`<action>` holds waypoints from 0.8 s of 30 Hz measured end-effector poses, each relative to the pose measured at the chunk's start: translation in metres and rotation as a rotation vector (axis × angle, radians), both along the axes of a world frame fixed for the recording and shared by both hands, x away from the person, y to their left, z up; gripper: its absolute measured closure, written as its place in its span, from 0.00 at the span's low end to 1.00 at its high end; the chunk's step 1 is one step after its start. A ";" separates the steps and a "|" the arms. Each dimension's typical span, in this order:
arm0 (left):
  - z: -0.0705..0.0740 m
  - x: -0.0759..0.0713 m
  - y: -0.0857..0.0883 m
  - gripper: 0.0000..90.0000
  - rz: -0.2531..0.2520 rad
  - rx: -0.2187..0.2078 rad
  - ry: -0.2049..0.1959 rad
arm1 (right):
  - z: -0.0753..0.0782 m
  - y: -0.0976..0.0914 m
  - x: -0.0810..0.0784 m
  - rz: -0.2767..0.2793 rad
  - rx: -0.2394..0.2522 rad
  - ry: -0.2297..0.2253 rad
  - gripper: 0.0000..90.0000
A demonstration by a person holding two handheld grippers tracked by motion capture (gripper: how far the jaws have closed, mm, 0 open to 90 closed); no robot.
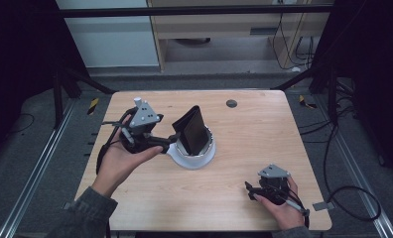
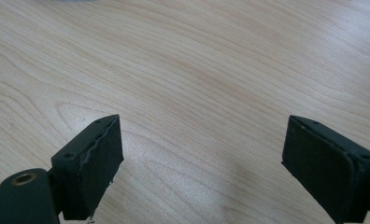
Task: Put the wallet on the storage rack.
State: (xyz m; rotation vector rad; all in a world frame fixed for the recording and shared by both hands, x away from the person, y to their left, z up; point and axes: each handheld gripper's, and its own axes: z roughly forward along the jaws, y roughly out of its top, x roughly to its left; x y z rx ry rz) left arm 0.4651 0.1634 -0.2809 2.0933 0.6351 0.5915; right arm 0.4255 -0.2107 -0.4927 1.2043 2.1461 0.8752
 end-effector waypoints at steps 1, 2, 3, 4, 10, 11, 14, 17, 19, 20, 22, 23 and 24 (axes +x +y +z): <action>-0.002 -0.003 0.001 0.25 0.001 -0.004 0.007 | 0.000 0.000 0.000 0.001 0.003 0.003 0.13; -0.003 -0.005 0.003 0.21 0.004 -0.002 0.011 | -0.001 -0.001 0.001 0.002 0.006 0.006 0.12; -0.004 -0.007 0.004 0.17 0.005 -0.002 0.014 | -0.002 -0.001 0.001 0.005 0.006 0.006 0.11; -0.006 -0.009 0.005 0.16 0.004 -0.005 0.016 | -0.002 -0.001 0.001 0.003 0.012 0.013 0.10; -0.028 -0.029 0.013 0.12 -0.011 -0.016 0.033 | -0.003 0.000 0.003 0.016 0.030 0.018 0.06; -0.035 -0.031 0.014 0.12 -0.013 -0.014 0.044 | -0.003 0.001 0.003 0.016 0.031 0.022 0.06; -0.054 -0.036 0.017 0.11 -0.019 -0.002 0.075 | -0.004 0.002 0.003 0.019 0.029 0.031 0.05; -0.070 -0.038 0.020 0.10 -0.019 -0.004 0.098 | -0.004 0.001 0.003 0.025 0.029 0.026 0.05; -0.085 -0.038 0.022 0.10 -0.012 -0.006 0.123 | -0.004 0.000 0.003 0.022 0.032 0.026 0.05; -0.090 -0.038 0.023 0.10 -0.010 -0.003 0.128 | -0.004 0.000 0.003 0.017 0.029 0.032 0.05; -0.105 -0.038 0.026 0.09 0.000 0.006 0.144 | -0.005 0.001 0.003 0.018 0.029 0.037 0.06; -0.112 -0.038 0.027 0.09 -0.001 0.005 0.156 | -0.005 0.001 0.003 0.021 0.029 0.036 0.06; -0.118 -0.037 0.029 0.08 0.001 0.005 0.166 | -0.005 0.001 0.003 0.022 0.026 0.033 0.06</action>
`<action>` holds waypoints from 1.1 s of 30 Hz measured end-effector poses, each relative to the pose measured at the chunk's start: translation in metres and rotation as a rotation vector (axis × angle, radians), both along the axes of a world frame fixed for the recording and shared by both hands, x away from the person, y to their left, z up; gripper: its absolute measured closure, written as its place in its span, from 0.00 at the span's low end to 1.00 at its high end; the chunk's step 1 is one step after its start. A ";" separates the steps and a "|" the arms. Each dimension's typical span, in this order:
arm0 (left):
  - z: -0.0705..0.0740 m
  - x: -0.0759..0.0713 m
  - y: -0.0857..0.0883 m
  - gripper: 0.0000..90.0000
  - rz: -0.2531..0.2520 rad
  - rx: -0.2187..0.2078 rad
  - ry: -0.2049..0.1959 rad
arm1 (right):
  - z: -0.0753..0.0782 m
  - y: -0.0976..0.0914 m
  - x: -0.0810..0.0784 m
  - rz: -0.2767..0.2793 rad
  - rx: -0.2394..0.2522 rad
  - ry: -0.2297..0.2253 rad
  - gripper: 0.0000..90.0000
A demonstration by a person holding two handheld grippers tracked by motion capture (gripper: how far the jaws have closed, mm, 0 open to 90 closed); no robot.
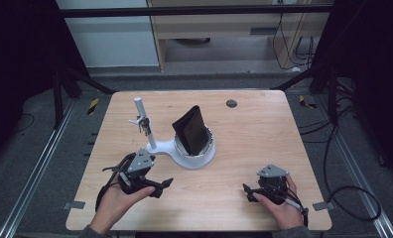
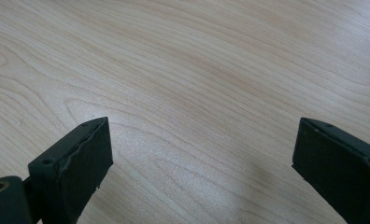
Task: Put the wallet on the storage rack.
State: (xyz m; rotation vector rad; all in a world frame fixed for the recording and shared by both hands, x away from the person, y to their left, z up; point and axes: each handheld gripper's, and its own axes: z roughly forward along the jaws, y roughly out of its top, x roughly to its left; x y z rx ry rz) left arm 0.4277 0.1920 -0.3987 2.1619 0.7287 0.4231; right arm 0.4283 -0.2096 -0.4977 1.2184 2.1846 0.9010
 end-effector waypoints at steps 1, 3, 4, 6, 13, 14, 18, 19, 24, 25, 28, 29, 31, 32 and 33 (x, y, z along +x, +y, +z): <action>-0.009 0.001 0.002 0.08 0.007 0.010 0.010 | 0.000 0.000 0.000 0.002 -0.001 -0.001 0.06; -0.023 0.002 0.005 0.07 0.022 0.040 0.028 | 0.000 0.000 0.000 0.000 0.003 0.004 0.06; -0.027 0.003 0.007 0.07 0.029 0.048 0.032 | 0.000 0.000 0.000 0.001 0.002 0.007 0.06; -0.036 0.005 0.011 0.07 0.042 0.058 0.042 | -0.001 0.000 0.000 0.003 -0.004 0.003 0.06; -0.067 0.017 0.034 0.07 0.127 0.067 0.090 | -0.002 0.001 0.001 -0.001 0.000 0.013 0.06; -0.070 0.018 0.036 0.07 0.139 0.061 0.095 | -0.002 0.001 0.001 -0.001 0.005 0.016 0.06; -0.086 0.023 0.048 0.08 0.186 0.054 0.115 | -0.005 0.000 0.003 0.004 0.024 0.035 0.06; -0.089 0.025 0.051 0.08 0.193 0.047 0.126 | -0.006 0.000 0.004 0.005 0.027 0.042 0.06; -0.099 0.031 0.067 0.08 0.243 0.035 0.138 | -0.012 -0.001 0.011 0.005 0.039 0.074 0.04; -0.100 0.032 0.070 0.08 0.247 0.032 0.140 | -0.012 -0.001 0.013 0.006 0.048 0.077 0.04; -0.105 0.034 0.077 0.06 0.257 0.038 0.136 | -0.014 -0.002 0.015 0.007 0.056 0.063 0.02; -0.106 0.034 0.079 0.06 0.260 0.032 0.129 | -0.015 -0.003 0.015 0.007 0.058 0.059 0.02; -0.107 0.034 0.080 0.06 0.262 0.023 0.125 | -0.015 -0.003 0.015 0.008 0.059 0.059 0.02; -0.107 0.034 0.080 0.05 0.256 0.031 0.114 | -0.015 -0.003 0.015 0.008 0.060 0.059 0.02; -0.110 0.033 0.080 0.04 0.242 0.042 0.090 | -0.015 -0.003 0.015 0.008 0.060 0.060 0.02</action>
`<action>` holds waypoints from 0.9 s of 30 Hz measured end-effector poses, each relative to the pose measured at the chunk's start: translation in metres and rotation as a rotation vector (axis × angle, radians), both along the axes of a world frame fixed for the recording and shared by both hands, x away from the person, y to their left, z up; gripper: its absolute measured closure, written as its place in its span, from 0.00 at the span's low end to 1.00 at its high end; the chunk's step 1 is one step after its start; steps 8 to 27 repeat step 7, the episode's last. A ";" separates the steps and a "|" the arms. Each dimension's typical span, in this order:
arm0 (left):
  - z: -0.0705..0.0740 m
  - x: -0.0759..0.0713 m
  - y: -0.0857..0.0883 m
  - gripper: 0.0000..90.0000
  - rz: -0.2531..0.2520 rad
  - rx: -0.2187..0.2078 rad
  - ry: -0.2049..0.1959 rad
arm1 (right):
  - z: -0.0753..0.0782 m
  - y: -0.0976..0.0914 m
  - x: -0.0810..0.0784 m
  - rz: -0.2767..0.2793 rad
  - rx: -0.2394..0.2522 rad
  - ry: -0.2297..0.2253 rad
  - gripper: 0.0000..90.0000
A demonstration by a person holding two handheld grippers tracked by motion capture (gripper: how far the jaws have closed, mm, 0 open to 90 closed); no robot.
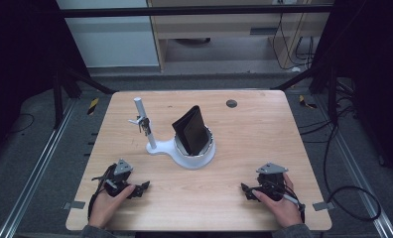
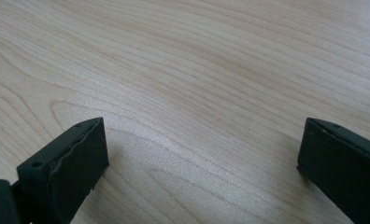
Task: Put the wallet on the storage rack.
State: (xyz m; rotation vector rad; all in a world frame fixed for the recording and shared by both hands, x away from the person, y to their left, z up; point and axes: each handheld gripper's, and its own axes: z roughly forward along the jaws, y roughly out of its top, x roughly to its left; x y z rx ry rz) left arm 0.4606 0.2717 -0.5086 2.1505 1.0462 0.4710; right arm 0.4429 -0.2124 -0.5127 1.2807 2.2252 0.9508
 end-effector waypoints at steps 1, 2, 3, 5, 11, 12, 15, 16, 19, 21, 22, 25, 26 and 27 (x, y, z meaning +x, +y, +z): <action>0.000 0.000 0.001 0.03 -0.006 -0.003 0.004 | 0.000 0.000 0.000 0.000 -0.001 0.000 0.02; 0.000 0.000 0.001 0.03 -0.009 -0.002 0.005 | 0.000 0.000 0.000 -0.001 -0.001 0.000 0.02; 0.000 0.000 0.001 0.03 -0.011 -0.002 0.005 | 0.000 0.000 0.000 -0.002 -0.003 -0.001 0.02; 0.000 0.000 0.001 0.03 -0.012 -0.002 0.005 | 0.000 0.001 -0.001 -0.008 -0.001 0.001 0.02; 0.000 0.000 0.001 0.02 -0.007 0.002 0.005 | 0.000 0.001 -0.001 -0.009 0.000 0.002 0.02; 0.000 0.000 0.001 0.02 -0.007 0.002 0.005 | 0.000 0.001 -0.001 -0.009 0.000 0.002 0.02; 0.000 0.000 0.001 0.02 -0.007 0.002 0.005 | 0.000 0.001 -0.001 -0.009 0.000 0.002 0.02; 0.000 0.000 0.001 0.02 -0.007 0.002 0.005 | 0.000 0.001 -0.001 -0.009 0.000 0.002 0.02; 0.000 0.000 0.001 0.02 -0.007 0.002 0.005 | 0.000 0.001 -0.001 -0.009 0.000 0.002 0.02; 0.000 0.000 0.001 0.02 -0.007 0.002 0.005 | 0.000 0.001 -0.001 -0.009 0.000 0.002 0.02; 0.000 0.000 0.001 0.02 -0.007 0.002 0.005 | 0.000 0.001 -0.001 -0.009 0.000 0.002 0.02; 0.000 0.000 0.001 0.02 -0.007 0.002 0.005 | 0.000 0.001 -0.001 -0.009 0.000 0.002 0.02; 0.000 0.000 0.001 0.02 -0.007 0.002 0.005 | 0.000 0.001 -0.001 -0.009 0.000 0.002 0.02; 0.000 0.000 0.001 0.02 -0.007 0.002 0.005 | 0.000 0.001 -0.001 -0.009 0.000 0.002 0.02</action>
